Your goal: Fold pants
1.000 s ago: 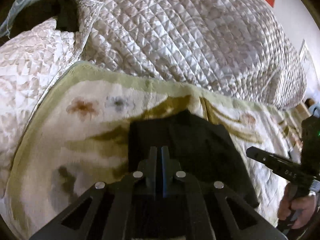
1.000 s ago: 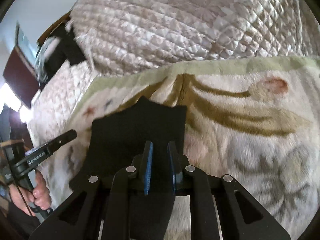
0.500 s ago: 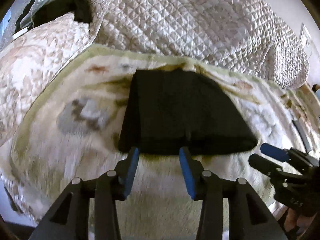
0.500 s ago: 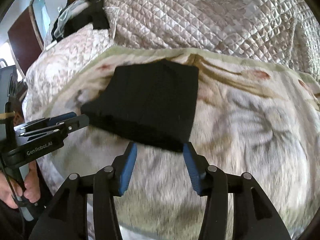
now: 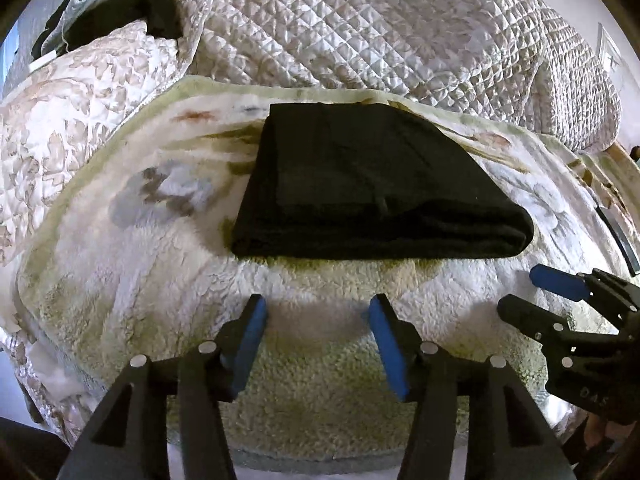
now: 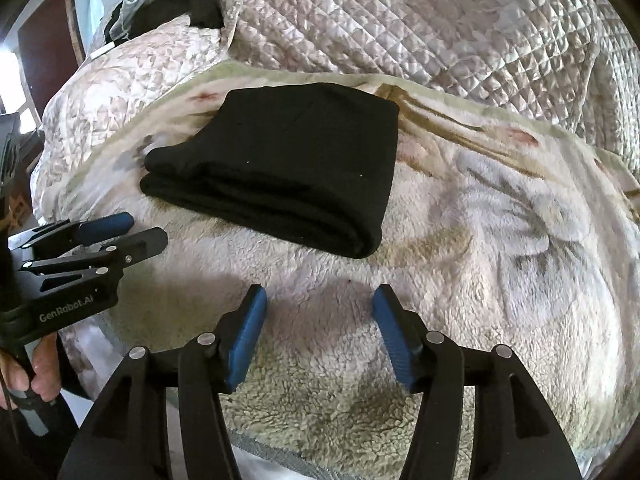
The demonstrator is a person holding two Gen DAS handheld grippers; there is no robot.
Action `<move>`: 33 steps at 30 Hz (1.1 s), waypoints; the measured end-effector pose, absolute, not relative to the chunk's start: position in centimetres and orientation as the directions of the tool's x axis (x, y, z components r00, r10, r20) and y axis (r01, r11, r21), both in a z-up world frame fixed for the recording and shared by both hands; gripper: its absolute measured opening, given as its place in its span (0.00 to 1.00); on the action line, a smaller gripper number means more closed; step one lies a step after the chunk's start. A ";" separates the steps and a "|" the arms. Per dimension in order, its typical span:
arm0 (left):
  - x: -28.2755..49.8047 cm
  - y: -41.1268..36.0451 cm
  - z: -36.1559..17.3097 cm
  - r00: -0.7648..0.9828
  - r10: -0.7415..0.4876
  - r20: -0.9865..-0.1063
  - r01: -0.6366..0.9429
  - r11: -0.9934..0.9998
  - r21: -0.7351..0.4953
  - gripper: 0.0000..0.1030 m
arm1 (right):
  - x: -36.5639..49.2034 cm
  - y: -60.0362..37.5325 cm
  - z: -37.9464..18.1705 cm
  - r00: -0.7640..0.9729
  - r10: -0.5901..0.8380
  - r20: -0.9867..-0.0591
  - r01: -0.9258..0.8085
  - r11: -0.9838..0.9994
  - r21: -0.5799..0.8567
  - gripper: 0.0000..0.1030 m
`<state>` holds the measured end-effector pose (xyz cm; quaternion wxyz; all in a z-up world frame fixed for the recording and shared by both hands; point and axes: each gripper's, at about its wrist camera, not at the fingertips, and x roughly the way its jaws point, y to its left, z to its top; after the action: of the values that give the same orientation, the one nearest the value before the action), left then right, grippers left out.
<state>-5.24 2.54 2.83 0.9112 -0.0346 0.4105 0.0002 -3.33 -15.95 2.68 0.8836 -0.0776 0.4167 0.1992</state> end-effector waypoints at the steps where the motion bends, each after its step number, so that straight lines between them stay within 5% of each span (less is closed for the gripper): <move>1: -5.2 2.5 2.8 0.664 -0.026 -0.747 -0.029 0.998 -0.060 0.56 | -3.3 -15.9 2.6 0.576 0.287 -0.766 -0.417 0.908 0.026 0.55; 33: -5.2 2.4 2.6 0.666 -0.020 -0.746 -0.029 0.998 -0.053 0.59 | -3.5 -15.8 2.4 0.584 0.294 -0.757 -0.421 0.906 0.027 0.64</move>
<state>-5.19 2.39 2.64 0.9121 -0.0301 0.4089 0.0027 -3.47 -15.79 2.39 0.8864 -0.0780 0.4093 0.2017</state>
